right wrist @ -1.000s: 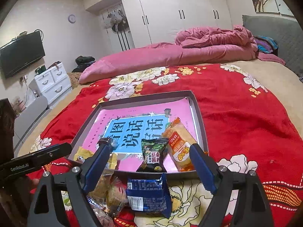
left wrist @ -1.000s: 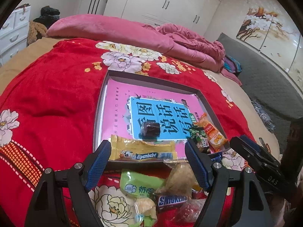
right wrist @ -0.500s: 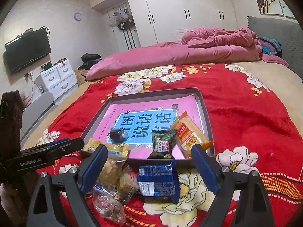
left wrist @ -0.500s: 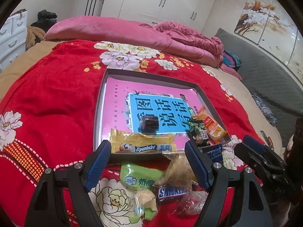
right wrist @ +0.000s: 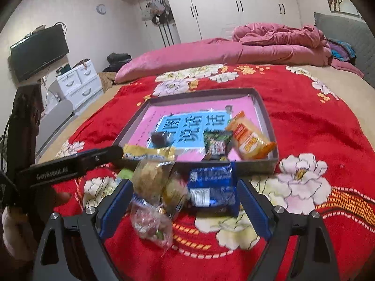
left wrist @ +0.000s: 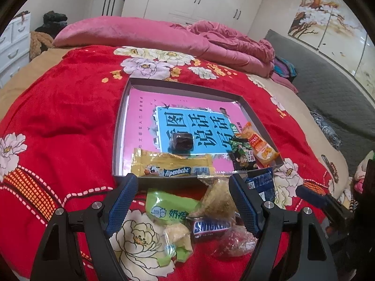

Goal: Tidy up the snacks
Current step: 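Pull both open tools back from the tray toward the remaining snack pile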

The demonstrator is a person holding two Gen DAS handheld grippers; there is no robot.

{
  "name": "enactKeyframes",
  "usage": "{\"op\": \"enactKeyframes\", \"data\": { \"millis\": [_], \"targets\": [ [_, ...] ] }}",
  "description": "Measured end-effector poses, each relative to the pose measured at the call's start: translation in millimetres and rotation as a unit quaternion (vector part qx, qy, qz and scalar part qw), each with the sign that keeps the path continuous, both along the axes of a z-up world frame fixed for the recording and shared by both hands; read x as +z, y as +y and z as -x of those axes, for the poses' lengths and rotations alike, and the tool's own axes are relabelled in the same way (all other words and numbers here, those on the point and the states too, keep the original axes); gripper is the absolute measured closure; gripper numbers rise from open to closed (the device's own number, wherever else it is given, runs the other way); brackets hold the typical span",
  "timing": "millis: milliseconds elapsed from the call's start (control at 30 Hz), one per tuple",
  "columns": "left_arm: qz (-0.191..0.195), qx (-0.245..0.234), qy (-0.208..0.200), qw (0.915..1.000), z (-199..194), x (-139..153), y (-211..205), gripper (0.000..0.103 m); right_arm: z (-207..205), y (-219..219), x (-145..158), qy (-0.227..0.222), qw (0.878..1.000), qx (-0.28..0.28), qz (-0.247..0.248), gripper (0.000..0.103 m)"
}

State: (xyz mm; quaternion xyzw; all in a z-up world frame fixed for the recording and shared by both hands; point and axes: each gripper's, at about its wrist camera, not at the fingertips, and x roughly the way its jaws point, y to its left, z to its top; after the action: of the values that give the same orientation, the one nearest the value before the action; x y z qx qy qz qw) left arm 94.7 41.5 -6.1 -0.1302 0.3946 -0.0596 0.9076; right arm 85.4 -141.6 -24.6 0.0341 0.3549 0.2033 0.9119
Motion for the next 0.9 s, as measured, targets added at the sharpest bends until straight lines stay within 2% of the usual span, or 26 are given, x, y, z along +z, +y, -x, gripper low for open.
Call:
{"op": "enactKeyframes", "data": {
  "millis": [233, 567, 900],
  "targets": [
    [-0.006, -0.004, 0.002, 1.0000, 3, 0, -4, 0.022, 13, 8, -12, 0.023, 1.000, 0.013, 0.011, 0.013],
    [-0.013, -0.016, 0.013, 0.9997, 4, -4, -12, 0.022, 23, 24, -18, 0.030, 0.998, 0.039, 0.030, 0.013],
    [0.009, -0.007, 0.035, 0.9993, -2, -14, -5, 0.022, 15, 34, -34, 0.061, 0.997, 0.042, 0.031, 0.013]
  ]
}}
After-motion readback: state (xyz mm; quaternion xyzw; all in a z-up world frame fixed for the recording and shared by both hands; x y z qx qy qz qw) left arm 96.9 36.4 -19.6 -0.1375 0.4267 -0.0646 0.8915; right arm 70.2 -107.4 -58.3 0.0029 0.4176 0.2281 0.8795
